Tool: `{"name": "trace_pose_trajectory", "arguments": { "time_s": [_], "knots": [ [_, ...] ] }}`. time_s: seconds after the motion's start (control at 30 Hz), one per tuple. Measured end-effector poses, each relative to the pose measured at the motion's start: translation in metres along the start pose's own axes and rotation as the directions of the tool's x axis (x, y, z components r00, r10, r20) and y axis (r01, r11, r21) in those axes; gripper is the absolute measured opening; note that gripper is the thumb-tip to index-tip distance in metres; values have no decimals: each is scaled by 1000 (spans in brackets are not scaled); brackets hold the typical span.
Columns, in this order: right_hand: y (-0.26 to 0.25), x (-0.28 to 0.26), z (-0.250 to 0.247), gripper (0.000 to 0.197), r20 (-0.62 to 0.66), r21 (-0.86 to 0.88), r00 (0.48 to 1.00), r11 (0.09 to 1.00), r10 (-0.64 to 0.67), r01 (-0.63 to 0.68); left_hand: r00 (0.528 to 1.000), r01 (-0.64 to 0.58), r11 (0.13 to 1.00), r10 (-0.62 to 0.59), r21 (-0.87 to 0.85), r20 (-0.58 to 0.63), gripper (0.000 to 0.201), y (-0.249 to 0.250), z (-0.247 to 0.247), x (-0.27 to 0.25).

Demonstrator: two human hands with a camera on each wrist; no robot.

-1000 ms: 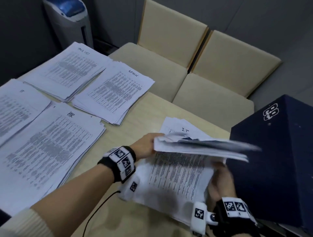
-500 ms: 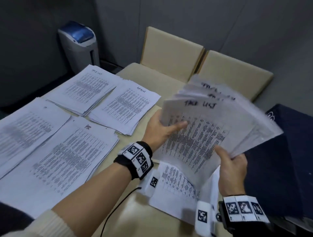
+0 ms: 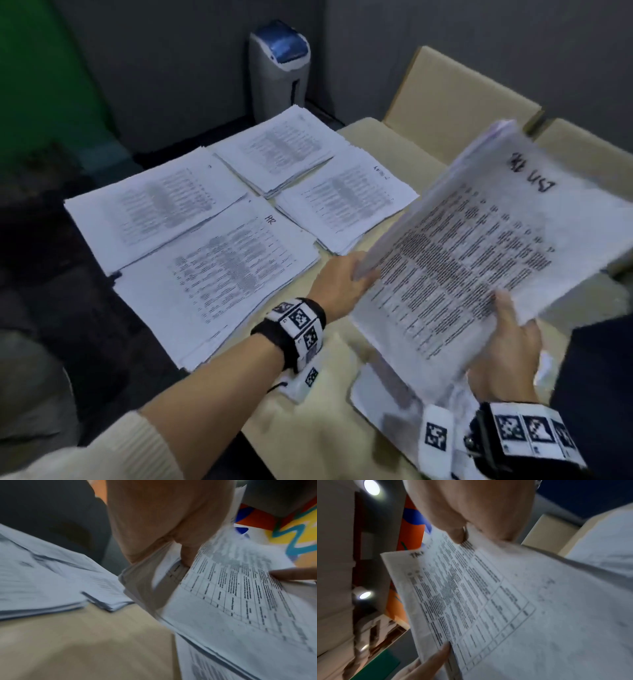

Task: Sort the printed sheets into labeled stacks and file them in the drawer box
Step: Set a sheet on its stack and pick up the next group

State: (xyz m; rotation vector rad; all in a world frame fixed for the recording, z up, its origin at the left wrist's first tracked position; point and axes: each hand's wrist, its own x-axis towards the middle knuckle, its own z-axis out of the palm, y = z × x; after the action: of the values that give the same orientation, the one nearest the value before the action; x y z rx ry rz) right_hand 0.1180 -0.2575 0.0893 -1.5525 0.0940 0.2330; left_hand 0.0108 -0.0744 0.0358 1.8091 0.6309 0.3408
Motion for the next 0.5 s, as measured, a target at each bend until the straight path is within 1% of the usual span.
{"name": "trace_pose_trajectory", "arguments": {
  "time_s": [0.1, 0.13, 0.2, 0.23, 0.27, 0.33, 0.4, 0.43, 0.5],
  "knots": [
    [8, 1, 45, 58, 112, 38, 993, 998, 37, -42, 996, 71, 996, -75, -61, -57, 23, -25, -45, 3],
    [11, 1, 62, 60, 148, 62, 985, 994, 84, -94, 993, 88, 992, -95, -93, -72, 23, -32, -62, 5],
    [23, 1, 95, 48, 207, 75, 955, 970, 211, -230, 984, 128, 985, -140, -112, -107, 27, -47, -98, 13],
    [32, -2, 110, 43, 218, 36, 939, 959, 266, -280, 979, 142, 985, -155, -101, -131, 29, -55, -116, 18],
    [47, -2, 124, 40, 226, -35, 921, 948, 316, -317, 973, 161, 983, -174, -91, -152, 30, -64, -136, 24],
    [80, -2, 145, 39, 211, -240, 888, 902, 408, -358, 961, 190, 979, -201, -74, -188, 33, -80, -179, 40],
    [104, -4, 162, 40, 208, -469, 849, 811, 485, -349, 953, 207, 977, -211, -44, -217, 32, -96, -224, 58],
    [111, -7, 170, 38, 197, -559, 850, 768, 488, -312, 950, 214, 976, -214, -23, -227, 29, -102, -247, 69],
    [121, -10, 184, 28, 137, -668, 885, 701, 444, -249, 949, 221, 974, -204, 48, -242, 22, -108, -293, 96]
  ]
}}
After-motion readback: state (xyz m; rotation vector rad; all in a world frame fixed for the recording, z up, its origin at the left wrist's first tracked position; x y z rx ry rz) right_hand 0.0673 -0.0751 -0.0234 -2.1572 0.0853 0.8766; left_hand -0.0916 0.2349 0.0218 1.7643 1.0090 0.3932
